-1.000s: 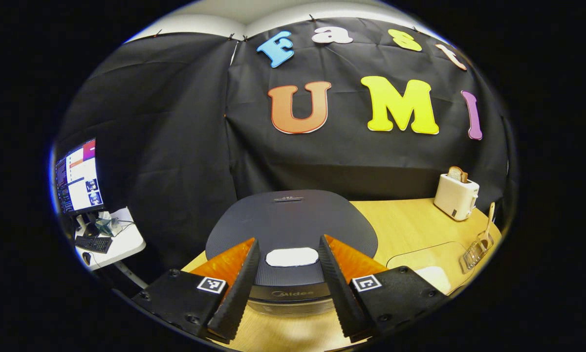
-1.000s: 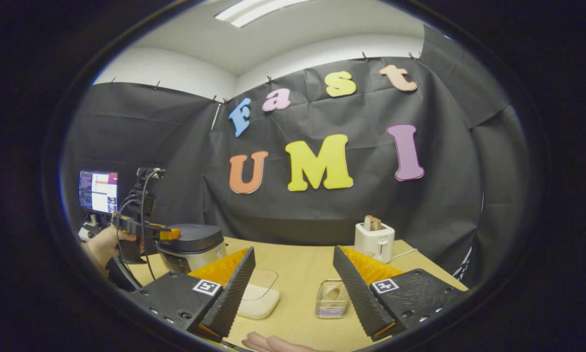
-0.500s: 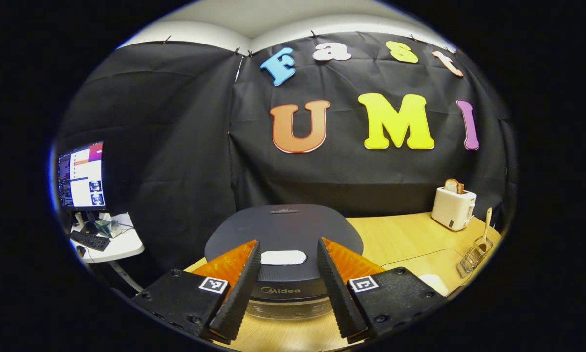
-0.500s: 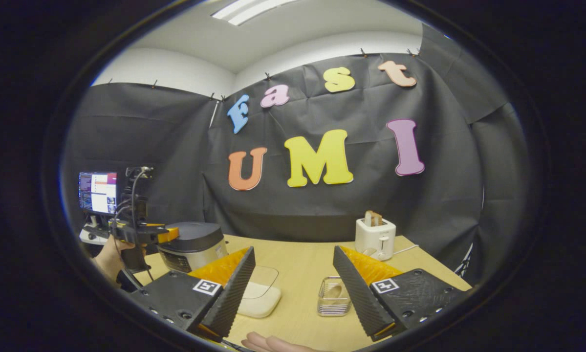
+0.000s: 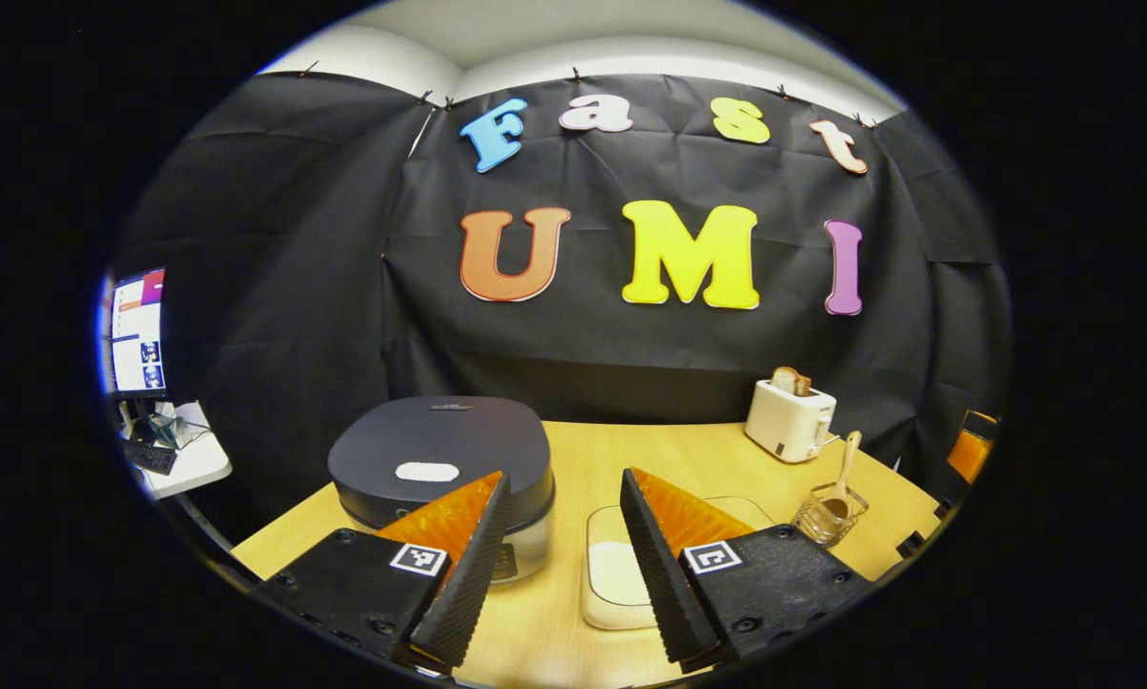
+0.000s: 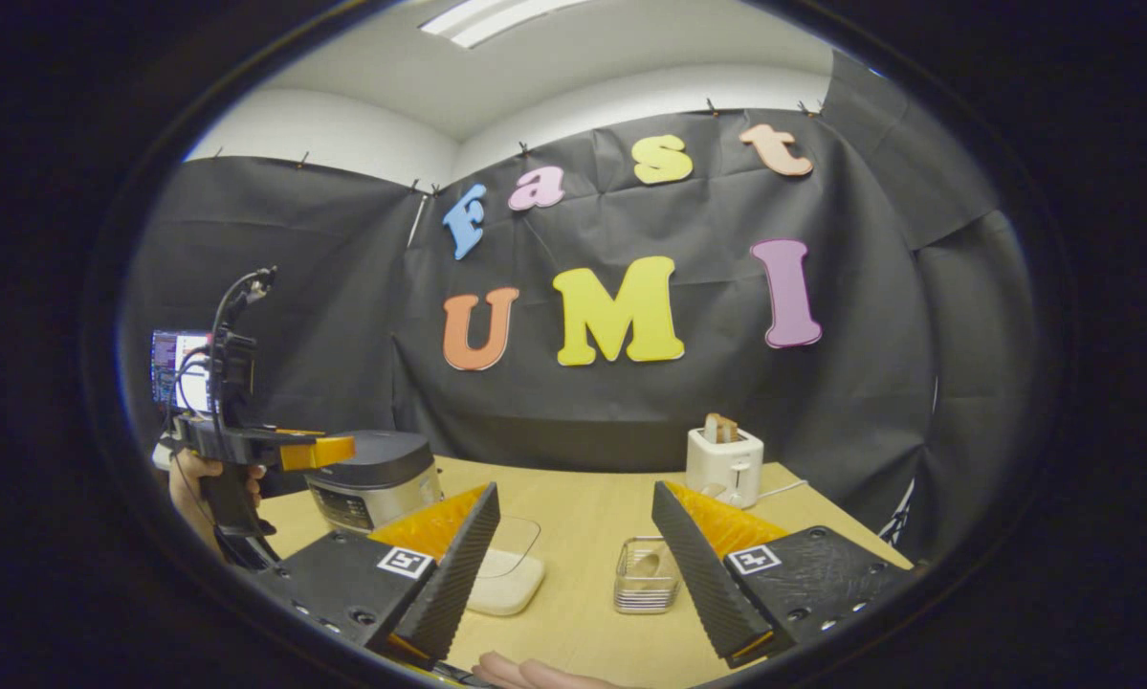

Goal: Close the left gripper, press the button to open the rice cooker; take a wooden spoon from the chopstick holder with the right hand, scoop a spoonful of rice and pour it into the rice cooker, then put the wooden spoon back into the chopstick holder.

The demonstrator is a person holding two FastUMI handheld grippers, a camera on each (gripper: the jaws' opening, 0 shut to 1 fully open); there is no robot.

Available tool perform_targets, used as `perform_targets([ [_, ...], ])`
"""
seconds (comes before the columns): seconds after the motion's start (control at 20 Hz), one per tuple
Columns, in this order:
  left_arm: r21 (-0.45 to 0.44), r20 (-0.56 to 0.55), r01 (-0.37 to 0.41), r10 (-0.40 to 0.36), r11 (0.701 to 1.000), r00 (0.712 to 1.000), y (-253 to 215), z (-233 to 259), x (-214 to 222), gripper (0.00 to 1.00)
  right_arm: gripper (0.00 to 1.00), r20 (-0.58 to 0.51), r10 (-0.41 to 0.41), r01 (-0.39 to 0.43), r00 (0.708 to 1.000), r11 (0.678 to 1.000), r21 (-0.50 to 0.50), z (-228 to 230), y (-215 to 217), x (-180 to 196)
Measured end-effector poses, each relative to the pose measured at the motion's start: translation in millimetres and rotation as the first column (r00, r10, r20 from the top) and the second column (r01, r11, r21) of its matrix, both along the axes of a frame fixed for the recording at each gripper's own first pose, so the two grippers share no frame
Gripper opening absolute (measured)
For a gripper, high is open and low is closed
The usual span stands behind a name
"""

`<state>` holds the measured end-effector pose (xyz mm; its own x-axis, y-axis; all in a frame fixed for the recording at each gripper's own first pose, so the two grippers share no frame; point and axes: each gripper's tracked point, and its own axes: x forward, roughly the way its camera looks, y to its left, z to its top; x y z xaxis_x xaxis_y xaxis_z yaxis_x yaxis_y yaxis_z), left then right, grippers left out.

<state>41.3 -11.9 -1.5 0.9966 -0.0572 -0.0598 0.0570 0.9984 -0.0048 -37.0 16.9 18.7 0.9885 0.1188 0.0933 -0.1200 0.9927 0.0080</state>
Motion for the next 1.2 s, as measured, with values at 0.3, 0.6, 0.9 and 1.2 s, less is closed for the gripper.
perform_targets([
  [0.3,-0.034,0.038,0.024,-0.022,0.999,0.999,-43.1,5.9,-32.7,0.75,0.91,0.03,-0.058,0.058,0.998,0.998,0.002,2.0,-16.7,-5.4],
  [0.6,0.047,0.054,0.054,-0.057,0.997,0.997,-75.2,-12.2,-46.0,0.75,0.96,-0.024,-0.06,0.059,0.998,0.998,-0.026,-16.9,-14.6,5.0],
  [0.9,0.038,0.071,0.052,-0.055,0.998,0.996,-88.1,-12.7,-47.9,0.79,0.96,-0.022,-0.066,0.064,0.998,0.997,-0.052,-20.0,-10.8,6.5],
  [1.2,0.012,0.125,0.012,-0.013,1.0,0.992,-81.6,-1.1,-53.0,0.95,0.93,0.011,-0.065,0.066,0.998,0.995,-0.079,-15.1,-11.4,4.6],
])
